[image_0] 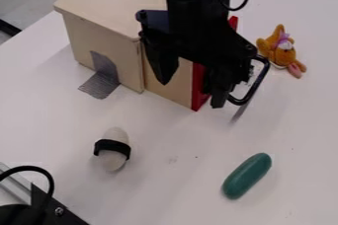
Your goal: Close drawer
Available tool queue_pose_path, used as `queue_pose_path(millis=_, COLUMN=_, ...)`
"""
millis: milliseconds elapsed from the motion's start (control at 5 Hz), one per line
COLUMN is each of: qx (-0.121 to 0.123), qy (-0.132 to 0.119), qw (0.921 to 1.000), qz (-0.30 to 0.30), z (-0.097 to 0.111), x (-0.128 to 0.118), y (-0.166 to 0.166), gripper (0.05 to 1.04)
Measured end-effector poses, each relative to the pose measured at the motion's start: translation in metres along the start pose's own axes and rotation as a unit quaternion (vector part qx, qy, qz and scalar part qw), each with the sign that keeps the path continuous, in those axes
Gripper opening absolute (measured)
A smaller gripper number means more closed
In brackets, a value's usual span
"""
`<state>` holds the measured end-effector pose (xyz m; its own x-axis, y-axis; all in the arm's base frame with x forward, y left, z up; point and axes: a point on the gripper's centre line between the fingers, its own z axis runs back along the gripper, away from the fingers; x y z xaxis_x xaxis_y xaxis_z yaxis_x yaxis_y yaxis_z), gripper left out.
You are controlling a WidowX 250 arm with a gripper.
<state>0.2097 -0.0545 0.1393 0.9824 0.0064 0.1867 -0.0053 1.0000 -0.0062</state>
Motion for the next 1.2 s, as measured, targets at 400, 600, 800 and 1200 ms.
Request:
queue_pose_path(millis=400, qx=-0.015, qy=0.014, qw=0.9997, qz=-0.015, z=-0.011, x=0.011, y=-0.01, gripper=0.998)
queue_pose_path(millis=600, qx=-0.032, qy=0.011, qw=0.9979, qz=-0.054, z=-0.023, x=0.042, y=-0.021, gripper=0.998)
queue_pose_path(millis=800, qx=-0.034, qy=0.01, qw=0.9972, qz=-0.066, z=-0.045, x=0.072, y=-0.026, gripper=0.998)
queue_pose_path(millis=1200, qx=-0.001, qy=-0.019, qw=0.9966, qz=-0.08, z=-0.077, x=0.117, y=-0.036, gripper=0.998)
